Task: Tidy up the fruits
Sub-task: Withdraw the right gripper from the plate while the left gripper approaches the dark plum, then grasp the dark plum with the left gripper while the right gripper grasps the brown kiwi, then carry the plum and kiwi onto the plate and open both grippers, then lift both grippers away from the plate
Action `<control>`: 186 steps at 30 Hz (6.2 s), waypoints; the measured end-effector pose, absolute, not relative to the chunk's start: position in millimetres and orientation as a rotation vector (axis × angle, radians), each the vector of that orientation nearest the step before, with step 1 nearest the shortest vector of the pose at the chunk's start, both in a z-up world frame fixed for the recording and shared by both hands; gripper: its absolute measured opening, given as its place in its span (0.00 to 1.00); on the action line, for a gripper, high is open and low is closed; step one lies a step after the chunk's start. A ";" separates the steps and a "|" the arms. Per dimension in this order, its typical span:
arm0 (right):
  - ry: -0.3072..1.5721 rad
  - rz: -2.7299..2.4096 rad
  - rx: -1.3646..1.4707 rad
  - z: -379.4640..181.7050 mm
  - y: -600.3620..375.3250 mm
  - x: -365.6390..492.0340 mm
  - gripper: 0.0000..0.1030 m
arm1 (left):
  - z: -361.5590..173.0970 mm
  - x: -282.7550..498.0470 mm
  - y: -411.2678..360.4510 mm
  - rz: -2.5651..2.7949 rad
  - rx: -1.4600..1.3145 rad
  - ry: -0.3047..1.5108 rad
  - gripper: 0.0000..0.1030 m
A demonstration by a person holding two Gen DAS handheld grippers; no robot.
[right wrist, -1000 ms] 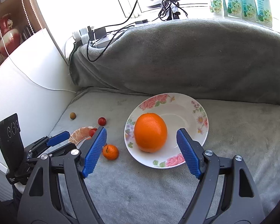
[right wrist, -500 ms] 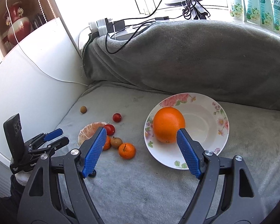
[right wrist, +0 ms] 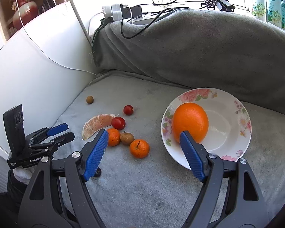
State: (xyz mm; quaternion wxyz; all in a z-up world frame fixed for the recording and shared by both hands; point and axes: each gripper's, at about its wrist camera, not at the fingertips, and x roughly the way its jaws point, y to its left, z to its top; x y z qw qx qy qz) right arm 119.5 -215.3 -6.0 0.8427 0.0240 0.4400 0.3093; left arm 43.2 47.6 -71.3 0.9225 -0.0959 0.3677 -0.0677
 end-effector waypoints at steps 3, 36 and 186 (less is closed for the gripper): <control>0.929 0.663 0.006 -10.3 -208.9 114.7 0.78 | -73.8 47.0 44.2 -0.152 -0.197 0.761 0.61; 1.040 0.889 -0.456 -53.1 -117.5 132.9 0.46 | -97.5 33.1 24.4 -0.267 -0.183 0.862 0.45; 0.937 0.464 -0.004 -30.7 -320.1 219.6 0.88 | -50.2 112.8 -160.5 -0.470 0.028 0.712 0.76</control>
